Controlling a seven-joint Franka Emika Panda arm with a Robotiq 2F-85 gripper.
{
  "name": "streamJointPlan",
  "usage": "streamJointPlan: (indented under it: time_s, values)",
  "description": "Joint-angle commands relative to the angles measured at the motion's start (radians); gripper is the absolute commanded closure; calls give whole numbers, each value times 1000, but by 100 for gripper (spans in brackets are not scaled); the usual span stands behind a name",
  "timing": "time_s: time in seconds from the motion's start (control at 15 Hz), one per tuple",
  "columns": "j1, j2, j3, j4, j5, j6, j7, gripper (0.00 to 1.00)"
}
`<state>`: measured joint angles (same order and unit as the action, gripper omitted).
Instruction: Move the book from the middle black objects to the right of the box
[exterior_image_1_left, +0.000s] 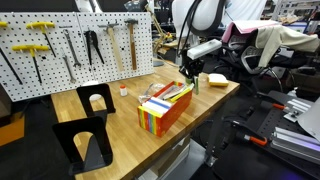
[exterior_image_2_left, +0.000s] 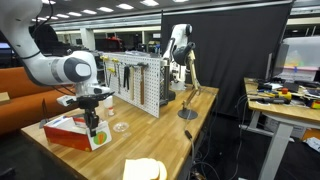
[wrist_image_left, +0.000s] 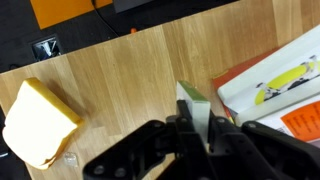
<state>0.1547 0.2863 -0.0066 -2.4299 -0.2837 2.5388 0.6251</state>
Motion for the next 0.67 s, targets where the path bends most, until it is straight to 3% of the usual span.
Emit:
streamJointPlan:
  time_s: [0.0, 0.6]
  values:
    - [13, -2, -13, -22, 9, 47, -17, 96]
    - [21, 20, -6, -31, 41, 94, -33, 96]
